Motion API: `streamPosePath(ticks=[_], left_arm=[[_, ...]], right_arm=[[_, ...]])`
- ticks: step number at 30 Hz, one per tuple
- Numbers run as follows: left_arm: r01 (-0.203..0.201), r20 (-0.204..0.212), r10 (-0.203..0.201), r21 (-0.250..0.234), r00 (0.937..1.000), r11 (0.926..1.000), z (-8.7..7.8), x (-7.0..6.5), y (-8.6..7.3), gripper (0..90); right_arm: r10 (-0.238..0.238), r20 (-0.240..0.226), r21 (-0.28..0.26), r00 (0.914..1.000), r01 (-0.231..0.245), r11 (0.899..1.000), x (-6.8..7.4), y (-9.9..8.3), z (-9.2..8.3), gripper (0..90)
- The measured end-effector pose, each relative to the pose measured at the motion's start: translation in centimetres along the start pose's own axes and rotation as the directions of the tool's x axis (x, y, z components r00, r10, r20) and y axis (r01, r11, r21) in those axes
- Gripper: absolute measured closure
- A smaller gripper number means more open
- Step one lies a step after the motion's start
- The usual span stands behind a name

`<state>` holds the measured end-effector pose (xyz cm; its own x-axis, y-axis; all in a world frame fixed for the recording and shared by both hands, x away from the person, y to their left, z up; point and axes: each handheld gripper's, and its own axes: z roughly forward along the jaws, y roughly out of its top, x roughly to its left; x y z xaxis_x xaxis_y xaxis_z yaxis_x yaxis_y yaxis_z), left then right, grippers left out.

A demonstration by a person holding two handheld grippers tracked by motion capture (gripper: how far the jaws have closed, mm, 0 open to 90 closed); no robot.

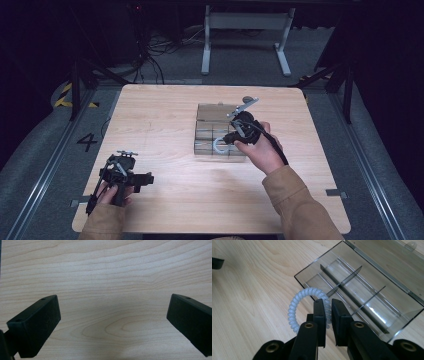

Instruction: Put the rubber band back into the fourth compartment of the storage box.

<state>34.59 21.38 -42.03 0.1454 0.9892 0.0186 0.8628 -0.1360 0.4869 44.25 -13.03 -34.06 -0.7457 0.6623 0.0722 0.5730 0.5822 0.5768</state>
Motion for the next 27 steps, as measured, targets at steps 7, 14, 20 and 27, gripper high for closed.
streamPosePath(ticks=[7,14,20,27], left_arm=[[-0.005,0.008,0.005,-0.002,1.0000,1.0000,0.1,-0.2,0.2,0.0],[-0.011,0.008,0.011,-0.001,0.9999,0.9999,0.2,-0.3,0.5,0.0],[-0.013,0.013,0.013,0.001,0.9998,0.9999,0.2,-0.4,0.6,0.0],[-0.012,0.014,0.012,-0.001,0.9998,0.9999,0.2,-0.3,0.6,0.0]], right_arm=[[-0.003,-0.020,-0.005,0.9998,0.003,1.000,0.1,1.6,0.9,82.4],[-0.006,-0.025,0.003,0.9997,0.006,1.000,0.6,3.1,2.2,82.4],[-0.008,-0.026,0.003,0.9996,0.008,1.000,0.8,3.9,3.1,82.4],[-0.004,-0.023,-0.001,0.9997,0.004,1.000,0.5,4.3,4.0,82.4]])
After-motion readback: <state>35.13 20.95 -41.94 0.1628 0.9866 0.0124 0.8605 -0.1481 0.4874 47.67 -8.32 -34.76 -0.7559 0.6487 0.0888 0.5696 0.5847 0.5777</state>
